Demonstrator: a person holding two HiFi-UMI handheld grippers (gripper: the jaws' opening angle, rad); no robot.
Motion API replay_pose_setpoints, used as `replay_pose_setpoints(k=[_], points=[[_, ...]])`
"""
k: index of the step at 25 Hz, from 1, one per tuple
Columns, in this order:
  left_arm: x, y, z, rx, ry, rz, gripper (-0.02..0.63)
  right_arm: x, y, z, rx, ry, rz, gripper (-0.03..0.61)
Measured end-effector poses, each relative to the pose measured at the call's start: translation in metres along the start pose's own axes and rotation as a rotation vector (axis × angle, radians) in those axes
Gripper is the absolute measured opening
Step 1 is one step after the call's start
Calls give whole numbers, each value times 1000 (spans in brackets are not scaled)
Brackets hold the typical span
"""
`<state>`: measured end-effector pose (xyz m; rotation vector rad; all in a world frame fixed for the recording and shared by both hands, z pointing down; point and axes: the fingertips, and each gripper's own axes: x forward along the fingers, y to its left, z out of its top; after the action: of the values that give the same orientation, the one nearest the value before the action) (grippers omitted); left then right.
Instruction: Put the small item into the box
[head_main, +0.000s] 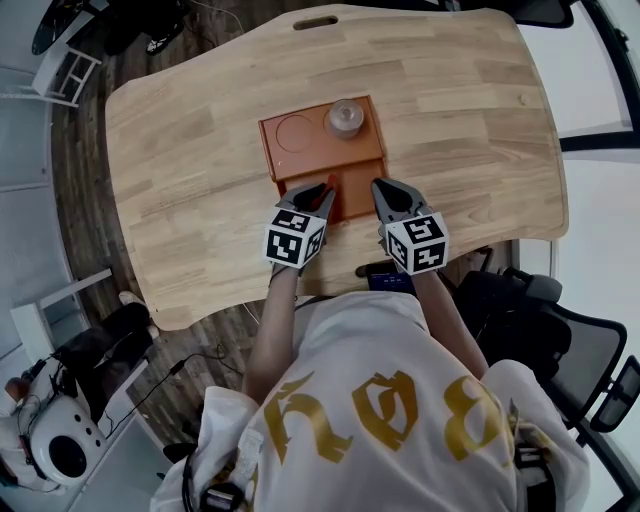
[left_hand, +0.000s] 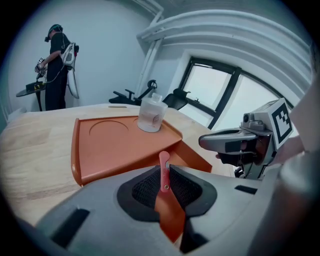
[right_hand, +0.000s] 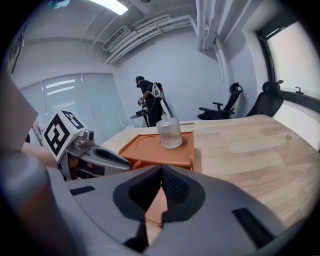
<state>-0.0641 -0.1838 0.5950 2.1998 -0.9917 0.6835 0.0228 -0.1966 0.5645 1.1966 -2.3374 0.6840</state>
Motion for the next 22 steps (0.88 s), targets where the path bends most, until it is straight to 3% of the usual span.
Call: replay_pose_setpoints(k=[10,22], points=[[25,-1,-18,31,186,2,58,5,-14,4,27,1,-15,12],[45,2,-29,52,277,-6,58,11,-18,-2,55,16,-7,12]])
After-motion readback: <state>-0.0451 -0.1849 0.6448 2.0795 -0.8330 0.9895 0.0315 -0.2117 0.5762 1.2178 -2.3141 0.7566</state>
